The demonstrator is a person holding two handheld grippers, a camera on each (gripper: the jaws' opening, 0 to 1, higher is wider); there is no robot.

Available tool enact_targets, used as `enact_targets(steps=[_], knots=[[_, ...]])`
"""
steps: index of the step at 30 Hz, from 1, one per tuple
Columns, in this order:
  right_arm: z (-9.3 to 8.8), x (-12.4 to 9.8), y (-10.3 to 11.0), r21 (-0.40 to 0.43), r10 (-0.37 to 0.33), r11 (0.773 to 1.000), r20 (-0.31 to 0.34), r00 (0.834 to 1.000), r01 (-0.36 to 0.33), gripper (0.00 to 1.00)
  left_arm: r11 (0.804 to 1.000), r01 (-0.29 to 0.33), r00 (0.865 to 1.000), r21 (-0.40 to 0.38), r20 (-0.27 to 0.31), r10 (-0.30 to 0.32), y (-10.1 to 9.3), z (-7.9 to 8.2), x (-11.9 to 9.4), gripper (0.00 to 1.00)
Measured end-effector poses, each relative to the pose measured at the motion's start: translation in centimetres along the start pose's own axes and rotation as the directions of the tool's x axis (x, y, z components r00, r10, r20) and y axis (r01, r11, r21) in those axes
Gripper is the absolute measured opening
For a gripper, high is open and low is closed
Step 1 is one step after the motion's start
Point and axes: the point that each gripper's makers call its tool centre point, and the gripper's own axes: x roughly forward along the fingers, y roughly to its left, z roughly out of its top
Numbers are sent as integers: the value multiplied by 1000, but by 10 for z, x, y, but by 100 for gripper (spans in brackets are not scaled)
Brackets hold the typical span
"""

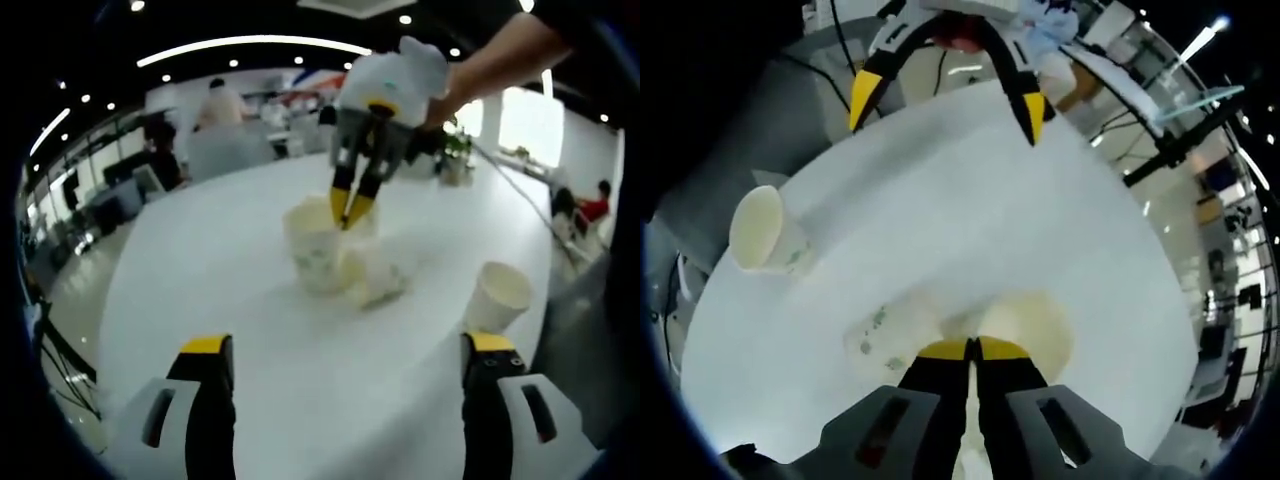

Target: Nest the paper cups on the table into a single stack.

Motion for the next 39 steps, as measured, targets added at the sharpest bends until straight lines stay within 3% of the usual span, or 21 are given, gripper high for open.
enact_targets(steps=[32,39], knots=[[19,-45,-3,-15,-85,996,6,996,86,0,1000,6,1000,29,2,-6,-3,9,-4,95],[31,-58,4,-25,-105,994,17,994,106,0,999,4,1000,37,2,-4,-4,10,-6,96]])
